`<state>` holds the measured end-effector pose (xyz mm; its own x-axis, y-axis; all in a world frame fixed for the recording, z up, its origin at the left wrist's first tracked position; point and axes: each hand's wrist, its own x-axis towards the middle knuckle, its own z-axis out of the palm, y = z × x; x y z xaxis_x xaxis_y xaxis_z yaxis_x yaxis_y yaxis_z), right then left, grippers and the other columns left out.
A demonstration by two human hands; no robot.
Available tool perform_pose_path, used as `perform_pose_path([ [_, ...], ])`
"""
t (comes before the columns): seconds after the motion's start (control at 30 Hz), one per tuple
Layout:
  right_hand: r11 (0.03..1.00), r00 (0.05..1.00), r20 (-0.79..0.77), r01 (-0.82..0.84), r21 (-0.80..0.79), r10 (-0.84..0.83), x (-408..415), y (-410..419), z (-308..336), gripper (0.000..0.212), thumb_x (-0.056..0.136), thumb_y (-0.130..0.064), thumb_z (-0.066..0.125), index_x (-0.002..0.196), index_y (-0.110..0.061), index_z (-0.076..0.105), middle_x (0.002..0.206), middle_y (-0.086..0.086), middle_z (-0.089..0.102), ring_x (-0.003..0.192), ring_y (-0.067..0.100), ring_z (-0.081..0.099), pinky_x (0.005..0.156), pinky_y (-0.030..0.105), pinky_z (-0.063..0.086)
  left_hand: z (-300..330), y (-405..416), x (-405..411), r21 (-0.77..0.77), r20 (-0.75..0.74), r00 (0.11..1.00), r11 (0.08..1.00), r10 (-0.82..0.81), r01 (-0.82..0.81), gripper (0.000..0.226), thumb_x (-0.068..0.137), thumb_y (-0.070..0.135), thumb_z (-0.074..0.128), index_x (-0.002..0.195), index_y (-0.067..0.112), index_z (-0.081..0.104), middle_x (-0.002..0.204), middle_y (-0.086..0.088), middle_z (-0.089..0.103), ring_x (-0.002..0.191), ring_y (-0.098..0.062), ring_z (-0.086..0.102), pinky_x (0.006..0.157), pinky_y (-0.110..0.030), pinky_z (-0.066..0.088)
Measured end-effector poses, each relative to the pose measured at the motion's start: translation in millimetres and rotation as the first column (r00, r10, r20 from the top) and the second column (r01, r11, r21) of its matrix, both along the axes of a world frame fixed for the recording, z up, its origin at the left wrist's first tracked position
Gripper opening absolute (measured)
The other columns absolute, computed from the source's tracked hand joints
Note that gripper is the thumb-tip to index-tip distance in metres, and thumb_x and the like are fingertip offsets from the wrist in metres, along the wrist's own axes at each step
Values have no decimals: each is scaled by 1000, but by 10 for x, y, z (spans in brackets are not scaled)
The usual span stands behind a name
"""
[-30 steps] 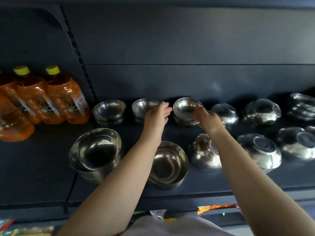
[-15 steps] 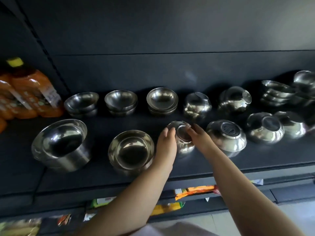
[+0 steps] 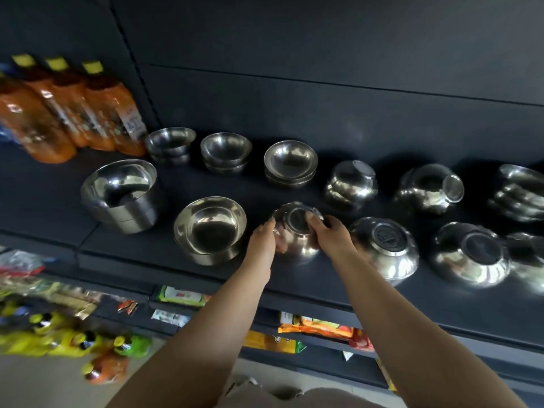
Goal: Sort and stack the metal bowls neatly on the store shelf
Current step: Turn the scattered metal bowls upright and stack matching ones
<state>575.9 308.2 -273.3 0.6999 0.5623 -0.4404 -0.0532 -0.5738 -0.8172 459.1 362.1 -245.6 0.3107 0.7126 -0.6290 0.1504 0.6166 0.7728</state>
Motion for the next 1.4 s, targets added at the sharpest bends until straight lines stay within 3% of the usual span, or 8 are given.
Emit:
perform_pose_path([
  [0.37,987,995,84,-49,-151,62,-3,106,105,72,87,-65,38,120,-3,55,113,13,65,105,30,59,83,33,42,-83,-13,45,111,-56,997,992,-48,54,42,97,26,40,110,-11,57,62,1,49,90,-46,55,60,-29,43],
  [0.47,982,996,74,-25,-189,40,-12,111,100,75,87,-67,35,124,-4,53,118,15,62,110,32,57,95,38,44,-70,15,38,37,-4,999,999,-39,40,31,97,31,42,79,9,56,67,1,49,67,-24,54,61,-27,41],
  [0.63,987,989,-76,122,-106,-130,-43,37,31,74,91,-63,35,127,0,51,117,16,61,110,31,57,95,33,41,-31,18,55,21,58,998,1000,-4,3,44,95,38,42,127,10,51,81,-5,62,71,-17,59,68,-26,48],
  [0.73,970,953,-180,238,-53,-244,-38,-20,30,74,88,-66,36,125,-3,52,105,11,60,100,27,58,100,40,45,14,57,51,42,129,992,999,-14,9,32,96,37,43,114,13,57,88,-3,68,86,-22,61,88,-36,49],
  [0.83,958,918,-275,279,-58,-284,-41,-89,106,64,90,-63,38,123,-10,52,101,7,54,92,23,54,88,35,50,49,61,23,-48,232,973,999,23,-12,24,96,33,47,88,13,57,75,-2,63,69,-16,58,82,-36,49],
  [1.1,940,855,-402,338,-49,-329,-86,-205,142,63,89,-63,42,121,-9,53,111,8,61,94,22,56,64,32,50,62,58,-63,-170,403,913,974,-69,148,19,89,26,60,101,12,65,106,-7,67,98,-23,64,81,-34,52],
  [1.27,940,903,-335,322,110,-270,-86,-270,93,52,93,-55,43,115,-11,58,82,1,63,88,20,63,97,37,48,112,55,-72,-85,408,903,980,-132,181,7,85,18,64,81,12,66,67,3,70,71,-12,67,75,-27,51],
  [1.4,930,944,-256,271,246,-207,-152,-316,168,58,87,-59,47,121,-14,60,118,2,65,116,21,57,108,40,38,171,95,-58,193,214,938,953,-273,233,10,80,21,70,74,14,67,66,0,69,69,-19,65,73,-30,49],
])
